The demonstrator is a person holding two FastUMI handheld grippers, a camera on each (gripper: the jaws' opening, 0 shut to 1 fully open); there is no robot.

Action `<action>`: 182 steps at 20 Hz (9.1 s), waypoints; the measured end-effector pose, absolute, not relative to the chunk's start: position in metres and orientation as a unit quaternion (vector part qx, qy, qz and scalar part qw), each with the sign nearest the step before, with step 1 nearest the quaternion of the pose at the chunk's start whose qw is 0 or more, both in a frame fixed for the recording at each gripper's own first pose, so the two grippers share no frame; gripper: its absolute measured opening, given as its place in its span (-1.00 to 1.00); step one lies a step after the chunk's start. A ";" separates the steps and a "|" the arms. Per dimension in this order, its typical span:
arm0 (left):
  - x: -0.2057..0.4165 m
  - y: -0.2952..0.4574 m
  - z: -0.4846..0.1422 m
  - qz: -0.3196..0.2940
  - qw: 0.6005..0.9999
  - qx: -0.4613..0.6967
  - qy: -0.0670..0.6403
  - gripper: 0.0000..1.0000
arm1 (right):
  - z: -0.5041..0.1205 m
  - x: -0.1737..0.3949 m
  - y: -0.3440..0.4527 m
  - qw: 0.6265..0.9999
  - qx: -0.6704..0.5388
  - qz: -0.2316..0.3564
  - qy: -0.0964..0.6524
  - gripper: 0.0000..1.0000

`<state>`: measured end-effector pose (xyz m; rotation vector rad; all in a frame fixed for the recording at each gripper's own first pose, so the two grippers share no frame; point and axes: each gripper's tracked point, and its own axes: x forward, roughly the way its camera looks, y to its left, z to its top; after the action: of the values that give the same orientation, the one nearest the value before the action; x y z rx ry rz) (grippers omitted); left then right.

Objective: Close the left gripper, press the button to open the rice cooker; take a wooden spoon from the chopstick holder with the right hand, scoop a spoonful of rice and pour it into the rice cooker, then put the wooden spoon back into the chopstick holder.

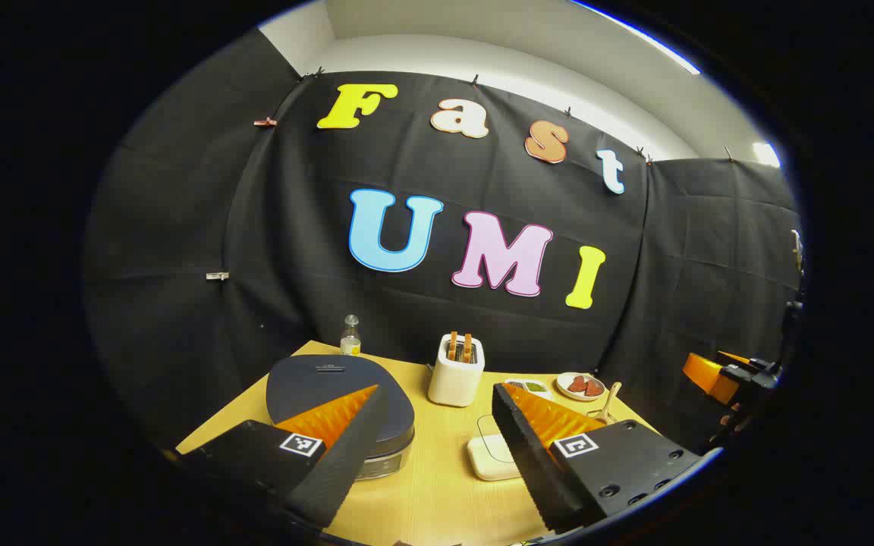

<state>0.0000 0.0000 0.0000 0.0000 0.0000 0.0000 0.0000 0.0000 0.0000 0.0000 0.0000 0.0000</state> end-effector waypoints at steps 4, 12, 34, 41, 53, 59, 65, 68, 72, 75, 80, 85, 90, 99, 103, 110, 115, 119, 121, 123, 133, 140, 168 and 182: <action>-0.001 0.007 -0.001 0.009 1.000 -0.004 -0.001 0.90 | 0.000 0.004 0.004 1.000 0.006 0.003 0.002 0.96; -0.001 0.015 -0.006 0.018 1.000 -0.004 0.006 0.90 | -0.007 0.009 0.016 1.000 -0.001 0.019 0.006 0.96; 0.031 0.057 0.018 0.024 0.999 -0.009 0.024 0.36 | -0.005 0.020 0.011 1.000 -0.006 0.006 0.003 0.96; 0.056 0.097 -0.001 0.034 0.995 -0.036 0.082 -0.48 | -0.016 0.006 -0.012 1.000 -0.014 -0.021 0.019 0.96; 0.107 0.133 -0.074 0.067 0.980 -0.061 0.176 -0.88 | -0.037 -0.011 -0.047 0.996 -0.028 -0.060 0.054 0.96; 0.120 0.124 -0.115 0.070 0.973 -0.036 0.218 -0.88 | -0.049 -0.010 -0.052 0.995 -0.034 -0.064 0.075 0.96; 0.118 0.122 -0.123 0.090 0.972 -0.021 0.218 -0.87 | -0.058 -0.008 -0.058 0.994 -0.031 -0.060 0.089 0.92; 0.118 0.122 -0.126 0.105 0.968 0.009 0.230 -0.87 | -0.062 -0.001 -0.059 0.994 -0.030 -0.049 0.093 0.96; 0.118 0.123 -0.128 0.116 0.959 -0.037 0.255 -0.87 | -0.066 0.014 -0.056 0.994 -0.020 -0.027 0.101 0.96; 0.119 0.123 -0.122 0.122 0.959 -0.061 0.249 -0.87 | -0.065 0.024 -0.059 0.995 -0.025 -0.006 0.099 0.96; 0.112 0.118 -0.042 0.180 0.974 -0.030 0.132 -0.87 | -0.064 0.057 -0.076 0.995 -0.002 -0.001 0.103 0.96; 0.094 0.087 0.035 0.189 0.980 0.034 0.060 -0.88 | -0.065 0.094 -0.090 0.995 0.013 0.001 0.099 0.96; 0.072 0.054 -0.004 0.177 0.980 -0.037 0.082 -0.69 | -0.085 0.120 -0.089 0.990 0.036 0.024 0.132 0.96; 0.041 0.023 -0.043 0.193 0.973 -0.080 0.093 0.91 | -0.132 0.171 -0.095 0.978 0.057 0.056 0.195 0.97; 0.035 0.003 -0.066 0.202 0.969 -0.080 0.119 0.92 | -0.162 0.201 -0.092 0.968 0.066 0.075 0.229 0.97; 0.023 -0.030 -0.103 0.217 0.959 -0.070 0.168 0.92 | -0.245 0.260 -0.097 0.945 0.080 0.072 0.308 0.97; 0.006 -0.050 -0.120 0.229 0.954 -0.070 0.180 0.92 | -0.279 0.286 -0.090 0.931 0.109 0.084 0.337 0.91; -0.012 -0.063 -0.137 0.232 0.951 -0.073 0.189 0.92 | -0.287 0.297 -0.080 0.928 0.123 0.081 0.342 0.05; -0.018 -0.069 -0.147 0.226 0.951 -0.076 0.195 0.92 | -0.286 0.296 -0.085 0.929 0.111 0.077 0.344 -0.42; -0.016 -0.069 -0.152 0.218 0.953 -0.079 0.196 0.92 | -0.285 0.288 -0.088 0.931 0.094 0.072 0.345 -0.60; -0.019 -0.038 -0.136 0.173 0.966 -0.069 0.178 0.92 | -0.210 0.264 -0.068 0.954 0.069 0.074 0.282 -0.82; -0.020 0.008 -0.127 0.144 0.972 -0.076 0.167 0.92 | -0.137 0.244 -0.031 0.968 0.086 0.079 0.221 -0.82; -0.038 0.085 -0.165 0.137 0.962 -0.091 0.216 0.92 | -0.263 0.148 0.178 0.944 0.026 0.172 0.282 -0.74; -0.037 0.089 -0.154 0.140 0.964 -0.096 0.204 0.92 | -0.256 0.147 0.145 0.862 0.323 0.093 0.379 -0.82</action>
<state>-0.0374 0.0888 -0.1542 -0.1940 0.4121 0.2826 0.1470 0.1448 -0.2561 0.6763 0.7944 0.1942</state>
